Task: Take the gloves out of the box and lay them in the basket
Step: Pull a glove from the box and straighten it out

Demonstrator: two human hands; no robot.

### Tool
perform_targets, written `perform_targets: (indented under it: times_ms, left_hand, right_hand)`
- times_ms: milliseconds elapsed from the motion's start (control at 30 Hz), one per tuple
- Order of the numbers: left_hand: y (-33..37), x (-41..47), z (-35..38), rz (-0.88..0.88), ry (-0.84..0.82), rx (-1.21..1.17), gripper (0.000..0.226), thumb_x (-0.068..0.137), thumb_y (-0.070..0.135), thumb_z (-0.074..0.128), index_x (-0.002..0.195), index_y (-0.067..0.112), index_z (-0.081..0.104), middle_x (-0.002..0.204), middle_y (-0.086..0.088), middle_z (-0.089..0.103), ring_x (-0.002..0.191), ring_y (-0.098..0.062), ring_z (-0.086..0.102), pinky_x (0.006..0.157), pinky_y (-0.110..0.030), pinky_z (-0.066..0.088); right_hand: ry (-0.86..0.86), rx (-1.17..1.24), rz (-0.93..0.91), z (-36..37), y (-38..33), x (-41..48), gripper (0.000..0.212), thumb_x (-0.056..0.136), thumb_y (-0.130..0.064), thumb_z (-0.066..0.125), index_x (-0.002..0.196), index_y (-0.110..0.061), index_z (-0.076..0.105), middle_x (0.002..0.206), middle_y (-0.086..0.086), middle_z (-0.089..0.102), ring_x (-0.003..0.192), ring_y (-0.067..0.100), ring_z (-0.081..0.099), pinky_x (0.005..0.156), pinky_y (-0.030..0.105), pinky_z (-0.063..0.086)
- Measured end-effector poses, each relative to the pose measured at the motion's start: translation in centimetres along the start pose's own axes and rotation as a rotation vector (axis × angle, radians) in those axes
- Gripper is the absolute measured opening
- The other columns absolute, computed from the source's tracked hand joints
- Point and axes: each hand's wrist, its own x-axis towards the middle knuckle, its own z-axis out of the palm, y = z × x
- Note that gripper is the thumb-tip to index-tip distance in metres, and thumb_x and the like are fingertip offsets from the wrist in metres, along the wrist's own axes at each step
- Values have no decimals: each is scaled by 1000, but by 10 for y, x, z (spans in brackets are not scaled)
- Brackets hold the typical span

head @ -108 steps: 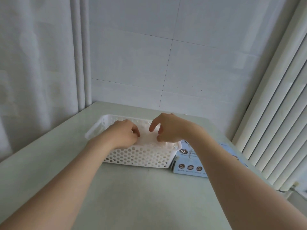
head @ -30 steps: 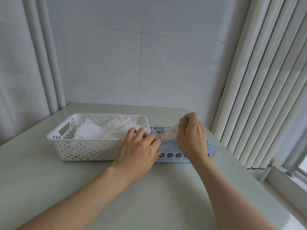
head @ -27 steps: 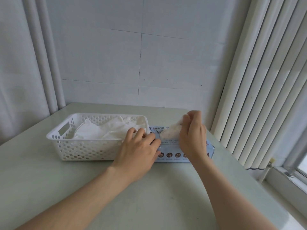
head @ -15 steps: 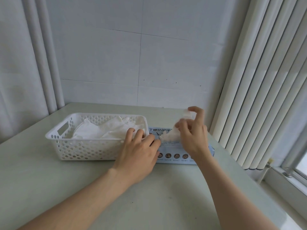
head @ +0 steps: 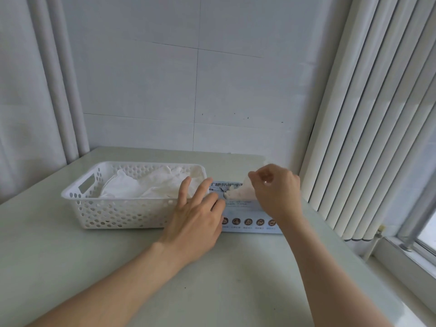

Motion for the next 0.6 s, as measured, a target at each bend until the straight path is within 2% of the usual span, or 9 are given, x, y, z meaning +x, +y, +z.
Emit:
perform_targets:
  times_ms: [67, 167, 200, 233, 267, 300, 400, 500, 600]
  left_hand:
    - [0, 0, 1, 4, -4, 7, 21, 96, 33, 59, 106, 18, 68, 107, 3, 69, 140, -32, 49, 120, -64, 20]
    - [0, 1, 0, 8, -8, 16, 23, 95, 35, 56, 104, 17, 67, 103, 2, 69, 130, -32, 55, 119, -64, 21]
    - [0, 2, 0, 13, -7, 21, 25, 96, 36, 54, 103, 17, 67, 102, 1, 69, 127, -33, 56, 119, -65, 22]
    - [0, 4, 0, 17, -5, 26, 28, 96, 38, 52, 103, 16, 67, 102, 0, 69, 123, -33, 58, 118, -65, 24]
    - [2, 6, -1, 18, 0, 27, 31, 97, 39, 51, 103, 14, 68, 103, -2, 69, 121, -33, 58, 118, -64, 25]
    - [3, 8, -2, 18, 6, 27, 35, 97, 41, 50, 106, 12, 68, 108, -5, 69, 121, -33, 58, 117, -63, 25]
    - [11, 16, -4, 44, 14, 16, 51, 97, 42, 49, 129, 5, 64, 137, -14, 61, 131, -33, 53, 119, -58, 27]
    - [26, 26, 0, 88, -14, -41, 66, 97, 40, 49, 148, -2, 49, 157, -23, 46, 142, -38, 46, 120, -52, 34]
    - [42, 33, 10, 79, -53, -97, 70, 96, 43, 41, 149, -2, 47, 154, -26, 49, 134, -37, 55, 112, -46, 47]
  right_hand:
    - [43, 88, 109, -3, -3, -2, 20, 90, -20, 76, 108, -19, 67, 79, -8, 68, 83, 3, 60, 74, 7, 38]
    - [-57, 91, 254, -3, 1, -4, 50, 89, -13, 65, 137, -19, 54, 81, -6, 62, 87, 8, 55, 90, 26, 45]
    - [-67, 46, 271, -1, 2, -3, 40, 88, -15, 62, 128, -21, 62, 77, -8, 59, 88, 15, 56, 96, 37, 45]
    - [-66, 14, 269, 1, 3, -3, 18, 88, -18, 61, 102, -24, 69, 70, -9, 55, 86, 21, 54, 93, 42, 44]
    - [-61, -14, 271, 2, 2, -3, 15, 89, -20, 60, 77, -26, 63, 64, -7, 50, 81, 24, 51, 86, 40, 40]
    - [-43, -19, 249, 5, 4, -1, 26, 91, -22, 60, 66, -26, 57, 63, -3, 49, 79, 26, 48, 80, 38, 37]
    - [18, 43, 155, 8, 4, -1, 13, 96, -28, 64, 89, -30, 75, 87, -2, 64, 91, 19, 57, 79, 22, 35]
    - [82, 147, 98, 4, -2, -4, 7, 98, -25, 69, 99, -24, 75, 94, -18, 55, 99, 15, 61, 81, -3, 28]
    - [180, 243, 42, 2, -7, -5, 5, 97, -25, 71, 95, -29, 69, 101, -19, 53, 101, 9, 59, 82, 1, 35]
